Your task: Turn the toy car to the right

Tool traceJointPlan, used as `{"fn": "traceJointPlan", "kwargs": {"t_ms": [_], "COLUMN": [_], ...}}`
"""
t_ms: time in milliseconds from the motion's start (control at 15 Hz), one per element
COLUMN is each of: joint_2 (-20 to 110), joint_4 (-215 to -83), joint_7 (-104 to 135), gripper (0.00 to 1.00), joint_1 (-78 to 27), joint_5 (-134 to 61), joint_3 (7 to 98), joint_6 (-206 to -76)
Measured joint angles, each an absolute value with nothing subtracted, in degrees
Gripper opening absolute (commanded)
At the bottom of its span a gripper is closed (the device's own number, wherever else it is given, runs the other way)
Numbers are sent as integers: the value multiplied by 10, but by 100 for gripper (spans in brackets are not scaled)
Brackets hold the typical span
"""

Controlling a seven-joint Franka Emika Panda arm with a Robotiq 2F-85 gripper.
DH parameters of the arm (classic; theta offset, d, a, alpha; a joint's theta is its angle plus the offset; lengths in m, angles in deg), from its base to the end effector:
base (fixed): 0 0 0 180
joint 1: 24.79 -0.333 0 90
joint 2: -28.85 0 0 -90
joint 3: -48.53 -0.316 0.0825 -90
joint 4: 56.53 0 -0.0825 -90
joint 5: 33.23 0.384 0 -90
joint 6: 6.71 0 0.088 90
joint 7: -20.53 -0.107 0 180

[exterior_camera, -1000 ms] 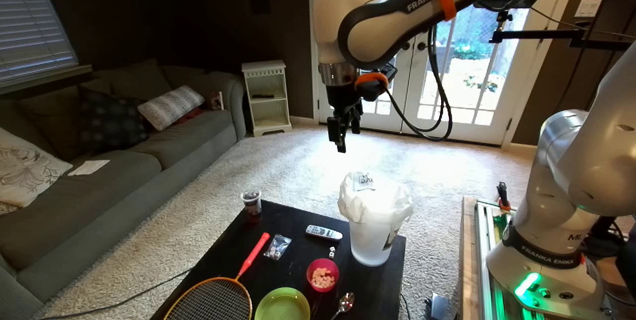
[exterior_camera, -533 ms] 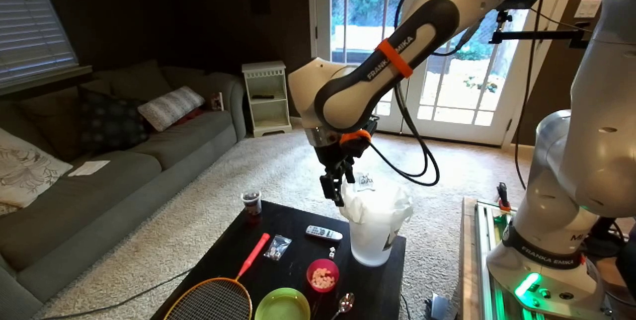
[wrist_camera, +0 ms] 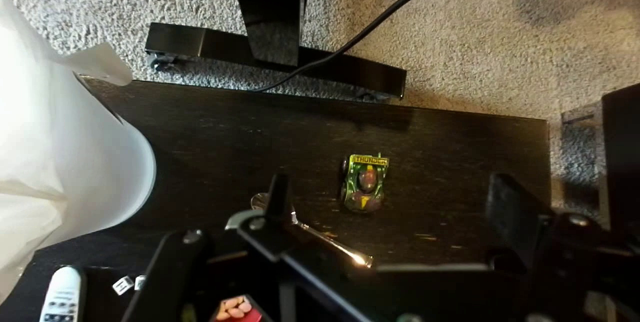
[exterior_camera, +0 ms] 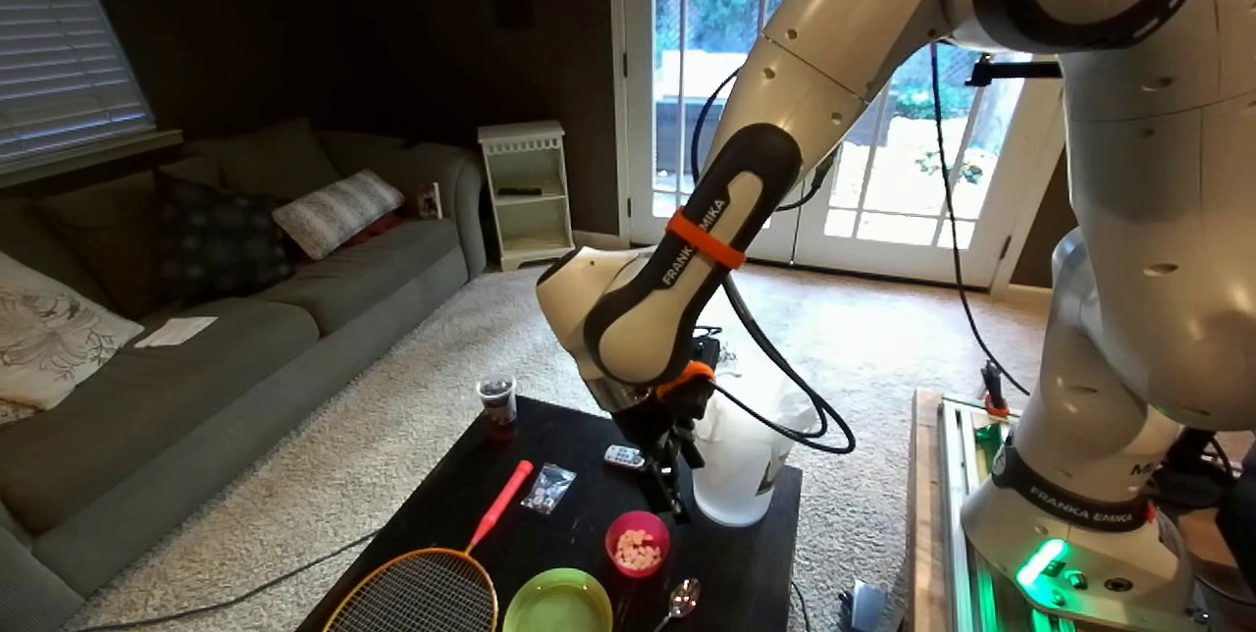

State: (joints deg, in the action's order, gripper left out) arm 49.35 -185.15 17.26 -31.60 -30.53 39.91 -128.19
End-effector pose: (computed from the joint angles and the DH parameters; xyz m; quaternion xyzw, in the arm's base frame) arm 0.4659 0.1344 0.1794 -0.9665 -0.0878 0.2410 0.0041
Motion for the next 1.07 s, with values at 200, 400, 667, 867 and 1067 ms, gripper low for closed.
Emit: {"fn": "traceJointPlan", "kwargs": {"t_ms": [200,400,667,867,1067], "joint_2": [493,488,494,528,575], "joint_4": [-1851,-1851,-1850,-1847,-1845], "joint_7": [172,172,173,172,164], "gripper": [100,100,100,100,100], "joint_1": [-316,-316,-319,-338,-371], "joint_5": [-305,-305,-306,-307,-310], "joint_3": [404,406,405,397,392], "joint_6": [-1282,-1282,-1283,-1303,-1363]}}
